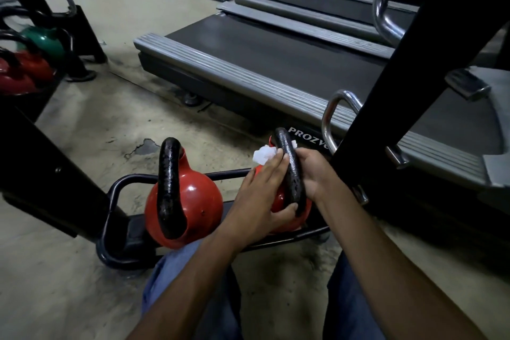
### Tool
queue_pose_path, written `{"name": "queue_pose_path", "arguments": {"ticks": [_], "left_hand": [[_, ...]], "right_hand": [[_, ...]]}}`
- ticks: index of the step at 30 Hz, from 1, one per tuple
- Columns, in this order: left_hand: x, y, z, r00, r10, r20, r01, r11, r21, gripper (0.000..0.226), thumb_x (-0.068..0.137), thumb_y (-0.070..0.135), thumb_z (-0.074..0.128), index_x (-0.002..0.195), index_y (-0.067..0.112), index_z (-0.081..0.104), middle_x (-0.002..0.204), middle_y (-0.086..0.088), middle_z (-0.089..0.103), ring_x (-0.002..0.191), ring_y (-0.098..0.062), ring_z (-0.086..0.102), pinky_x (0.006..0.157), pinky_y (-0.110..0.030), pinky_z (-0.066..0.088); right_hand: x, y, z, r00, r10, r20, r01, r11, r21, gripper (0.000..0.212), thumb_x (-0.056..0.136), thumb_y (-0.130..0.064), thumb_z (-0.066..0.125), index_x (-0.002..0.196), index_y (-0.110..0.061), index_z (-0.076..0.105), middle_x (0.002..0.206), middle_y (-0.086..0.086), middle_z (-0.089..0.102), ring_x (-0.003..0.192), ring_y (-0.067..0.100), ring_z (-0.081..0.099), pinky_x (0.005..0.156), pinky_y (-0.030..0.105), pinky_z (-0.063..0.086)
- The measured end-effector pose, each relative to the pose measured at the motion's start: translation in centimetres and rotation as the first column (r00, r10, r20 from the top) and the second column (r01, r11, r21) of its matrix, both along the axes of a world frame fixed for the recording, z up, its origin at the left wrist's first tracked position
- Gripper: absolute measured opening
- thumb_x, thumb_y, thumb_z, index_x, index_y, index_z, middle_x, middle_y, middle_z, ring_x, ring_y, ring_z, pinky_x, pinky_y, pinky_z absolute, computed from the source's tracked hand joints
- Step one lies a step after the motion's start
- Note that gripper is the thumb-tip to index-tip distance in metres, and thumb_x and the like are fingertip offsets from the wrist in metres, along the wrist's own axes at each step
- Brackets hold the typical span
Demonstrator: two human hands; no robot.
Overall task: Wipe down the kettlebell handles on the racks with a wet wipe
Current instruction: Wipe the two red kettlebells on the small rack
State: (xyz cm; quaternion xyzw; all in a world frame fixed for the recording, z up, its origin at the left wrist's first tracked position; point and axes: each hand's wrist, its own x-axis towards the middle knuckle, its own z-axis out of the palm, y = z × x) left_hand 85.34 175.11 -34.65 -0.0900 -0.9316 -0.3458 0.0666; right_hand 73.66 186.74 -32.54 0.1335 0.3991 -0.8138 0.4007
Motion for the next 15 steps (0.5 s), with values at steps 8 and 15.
{"name": "queue_pose_path", "arguments": {"ticks": [8,15], "left_hand": [[2.0,1.5,-1.6,0.998,0.053,0.020,-0.056,0.960,0.273,0.081,0.102,0.032,0.059,0.166,0.025,0.010,0.173,0.012,0.010,0.156,0.002,0.008,0.129,-0.032,0.015],[2.4,2.0,-0.9,0.988,0.046,0.146,-0.085,0.958,0.274,0.080,0.105,0.037,0.053,0.162,0.047,-0.003,0.143,-0.001,0.061,0.125,-0.021,0.062,0.104,-0.043,0.050]], "right_hand": [[-2.3,-0.9,0.6,0.149,0.624,-0.767,0.546,0.595,0.590,0.025,0.098,-0.010,0.054,0.108,-0.007,0.076,0.116,-0.001,0.073,0.111,0.014,0.063,0.098,0.012,0.042],[-2.9,-1.4,5.8,-0.397,0.908,0.138,0.579,0.130,0.805,0.032,0.093,-0.035,0.049,0.082,-0.015,0.071,0.089,0.004,0.061,0.095,0.020,0.058,0.067,0.038,0.054]]}}
